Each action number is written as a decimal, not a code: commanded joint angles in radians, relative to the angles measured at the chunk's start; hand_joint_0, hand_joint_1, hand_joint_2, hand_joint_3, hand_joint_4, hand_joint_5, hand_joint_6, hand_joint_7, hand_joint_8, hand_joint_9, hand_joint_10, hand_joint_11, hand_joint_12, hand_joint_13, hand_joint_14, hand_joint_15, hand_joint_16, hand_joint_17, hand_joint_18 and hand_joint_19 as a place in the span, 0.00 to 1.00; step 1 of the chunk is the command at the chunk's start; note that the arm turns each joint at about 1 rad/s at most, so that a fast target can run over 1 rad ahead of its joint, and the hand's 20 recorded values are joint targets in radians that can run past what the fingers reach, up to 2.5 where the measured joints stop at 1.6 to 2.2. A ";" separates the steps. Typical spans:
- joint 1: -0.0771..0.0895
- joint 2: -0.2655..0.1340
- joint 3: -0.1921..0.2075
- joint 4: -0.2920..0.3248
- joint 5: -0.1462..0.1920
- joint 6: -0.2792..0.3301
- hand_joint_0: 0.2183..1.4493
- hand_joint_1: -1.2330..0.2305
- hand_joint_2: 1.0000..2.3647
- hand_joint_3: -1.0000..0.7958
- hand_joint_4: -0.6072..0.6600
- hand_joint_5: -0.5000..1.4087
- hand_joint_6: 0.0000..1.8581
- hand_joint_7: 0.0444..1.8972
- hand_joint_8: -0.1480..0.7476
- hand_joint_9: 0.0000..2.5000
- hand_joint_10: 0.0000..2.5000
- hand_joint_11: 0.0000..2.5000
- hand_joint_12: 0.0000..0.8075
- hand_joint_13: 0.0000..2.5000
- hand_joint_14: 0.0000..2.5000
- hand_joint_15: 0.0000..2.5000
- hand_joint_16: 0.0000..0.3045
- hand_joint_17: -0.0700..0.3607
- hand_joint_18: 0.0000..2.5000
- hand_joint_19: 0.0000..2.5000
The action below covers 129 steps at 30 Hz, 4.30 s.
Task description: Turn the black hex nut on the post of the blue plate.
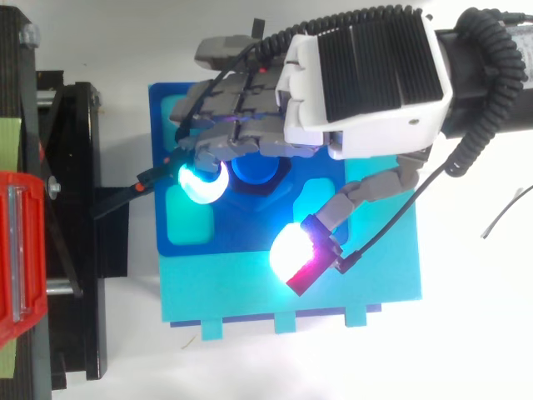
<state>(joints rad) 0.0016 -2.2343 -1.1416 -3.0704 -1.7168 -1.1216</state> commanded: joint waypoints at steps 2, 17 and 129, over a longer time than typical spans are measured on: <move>-0.011 0.001 0.000 0.004 -0.017 0.000 0.18 0.44 0.00 0.28 0.69 0.16 0.27 0.45 0.52 0.12 0.00 0.00 0.50 0.10 0.00 0.00 0.17 0.44 0.05 0.04; -0.051 -0.001 0.000 0.025 -0.075 -0.003 0.18 0.44 0.00 0.28 0.69 0.16 0.27 0.45 0.52 0.12 0.00 0.00 0.49 0.10 0.00 0.00 0.17 0.43 0.05 0.04; 0.029 -0.001 0.022 -0.021 0.094 -0.069 0.24 0.26 0.00 0.29 0.66 0.16 0.27 0.51 0.47 0.10 0.00 0.00 0.46 0.07 0.00 0.00 0.16 0.41 0.04 0.01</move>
<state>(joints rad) 0.0321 -2.2349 -1.1195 -3.0959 -1.6227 -1.1834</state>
